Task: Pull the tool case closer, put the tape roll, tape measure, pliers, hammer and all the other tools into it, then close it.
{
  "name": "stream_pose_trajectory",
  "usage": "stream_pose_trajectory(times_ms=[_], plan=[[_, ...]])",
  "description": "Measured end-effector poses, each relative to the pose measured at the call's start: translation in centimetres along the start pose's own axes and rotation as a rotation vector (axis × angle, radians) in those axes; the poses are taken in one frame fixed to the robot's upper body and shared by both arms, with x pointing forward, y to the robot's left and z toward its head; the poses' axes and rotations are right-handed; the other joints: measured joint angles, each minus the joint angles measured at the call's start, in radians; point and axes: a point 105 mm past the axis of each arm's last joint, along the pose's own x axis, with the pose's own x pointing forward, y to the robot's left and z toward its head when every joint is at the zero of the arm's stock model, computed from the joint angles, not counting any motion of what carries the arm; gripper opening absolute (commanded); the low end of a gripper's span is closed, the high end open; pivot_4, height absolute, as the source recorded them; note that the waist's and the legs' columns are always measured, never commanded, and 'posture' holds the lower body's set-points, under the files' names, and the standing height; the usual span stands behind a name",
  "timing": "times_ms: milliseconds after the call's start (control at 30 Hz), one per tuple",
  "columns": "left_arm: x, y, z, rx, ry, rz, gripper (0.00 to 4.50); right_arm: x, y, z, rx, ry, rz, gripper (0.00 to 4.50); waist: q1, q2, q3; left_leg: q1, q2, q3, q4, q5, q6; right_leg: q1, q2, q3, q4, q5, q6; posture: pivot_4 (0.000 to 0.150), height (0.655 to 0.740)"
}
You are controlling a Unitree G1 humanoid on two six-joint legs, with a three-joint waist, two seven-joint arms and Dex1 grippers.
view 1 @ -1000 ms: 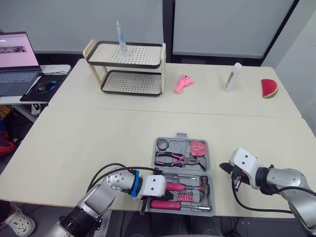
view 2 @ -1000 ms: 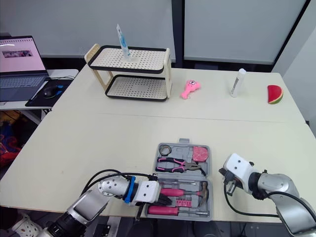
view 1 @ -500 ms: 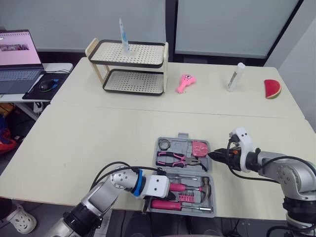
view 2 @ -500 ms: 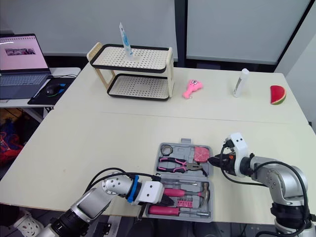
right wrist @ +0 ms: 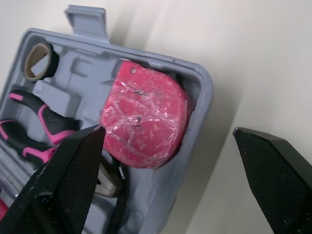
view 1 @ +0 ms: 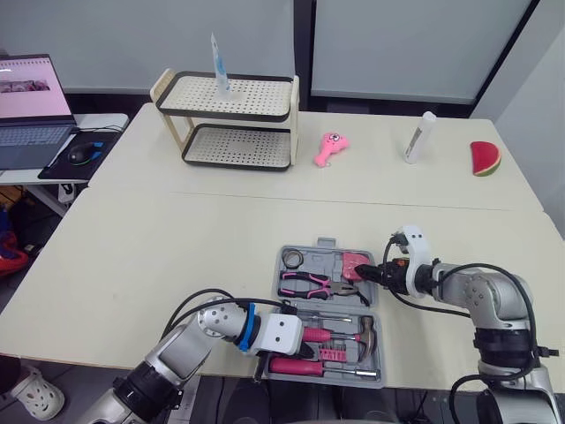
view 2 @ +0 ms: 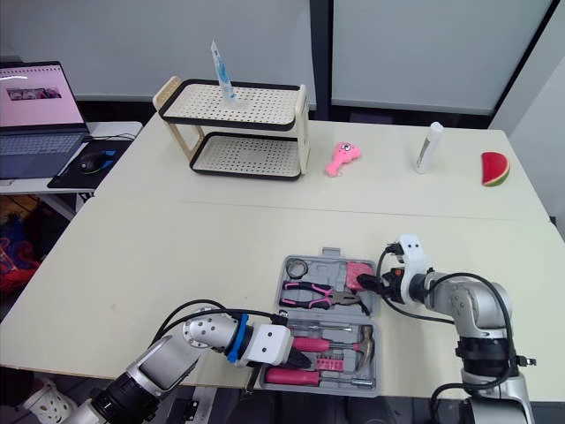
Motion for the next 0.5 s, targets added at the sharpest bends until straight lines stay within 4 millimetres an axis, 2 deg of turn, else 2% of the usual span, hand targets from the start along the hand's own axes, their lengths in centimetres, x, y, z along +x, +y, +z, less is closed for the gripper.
stream_pose_trajectory(times_ms=[233,500], plan=[[-0.1,-0.1,-0.2,0.010,0.005,-0.007,0.00,1.4,1.4,0.2,0.018,0.010,0.059,4.47,-0.003,0.001,-0.001,0.001,0.000,0.000,0.000,0.000,0.000,0.000,0.000,0.000,0.000,0.000,0.000,0.150,0.7350],[-0.4,-0.3,-0.4,0.035,0.019,-0.034,0.00,2.2,2.0,0.7,0.060,0.002,0.150,4.47,-0.027,0.001,-0.001,0.002,0.001,0.000,-0.001,0.000,0.000,0.001,0.001,0.001,0.000,0.000,0.000,0.150,0.7350]])
